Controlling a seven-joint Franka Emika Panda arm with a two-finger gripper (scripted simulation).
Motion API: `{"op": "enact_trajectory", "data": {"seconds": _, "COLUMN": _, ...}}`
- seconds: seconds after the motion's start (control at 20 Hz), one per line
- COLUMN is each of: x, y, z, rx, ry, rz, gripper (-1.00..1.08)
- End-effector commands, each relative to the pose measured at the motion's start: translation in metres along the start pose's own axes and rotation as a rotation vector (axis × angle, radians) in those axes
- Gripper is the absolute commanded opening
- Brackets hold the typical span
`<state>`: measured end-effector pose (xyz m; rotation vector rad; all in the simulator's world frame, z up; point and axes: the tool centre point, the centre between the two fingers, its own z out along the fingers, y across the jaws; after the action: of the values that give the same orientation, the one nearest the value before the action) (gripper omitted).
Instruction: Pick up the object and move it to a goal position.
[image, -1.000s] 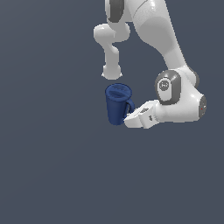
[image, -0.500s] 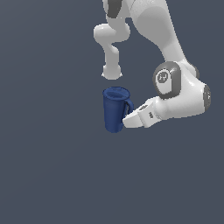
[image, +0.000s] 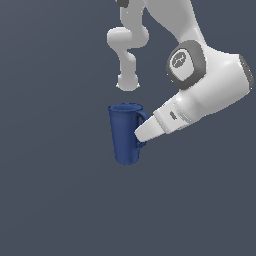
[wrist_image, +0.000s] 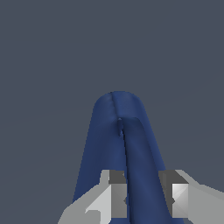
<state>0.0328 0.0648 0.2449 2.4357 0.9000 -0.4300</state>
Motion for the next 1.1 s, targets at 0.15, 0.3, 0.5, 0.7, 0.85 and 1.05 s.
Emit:
{"op": "enact_trajectory", "data": {"seconds": 0.15, "x": -0.010, "y": 0.041, "z": -0.032, "rx": -0.073, "ry": 0.144, "rz": 0.052, "gripper": -1.00}}
{"op": "enact_trajectory", "data": {"seconds": 0.3, "x": -0.018, "y": 0.060, "z": -0.048, "rx": -0.110, "ry": 0.217, "rz": 0.078, "gripper": -1.00}}
{"op": "enact_trajectory", "data": {"seconds": 0.5, "x": -0.031, "y": 0.084, "z": -0.069, "rx": -0.157, "ry": 0.312, "rz": 0.112, "gripper": -1.00}}
{"op": "enact_trajectory", "data": {"seconds": 0.7, "x": -0.045, "y": 0.105, "z": -0.088, "rx": -0.202, "ry": 0.404, "rz": 0.144, "gripper": -1.00}}
{"op": "enact_trajectory", "data": {"seconds": 0.85, "x": -0.057, "y": 0.120, "z": -0.102, "rx": -0.235, "ry": 0.470, "rz": 0.168, "gripper": -1.00}}
{"op": "enact_trajectory", "data": {"seconds": 1.05, "x": -0.075, "y": 0.138, "z": -0.120, "rx": -0.277, "ry": 0.557, "rz": 0.198, "gripper": -1.00}}
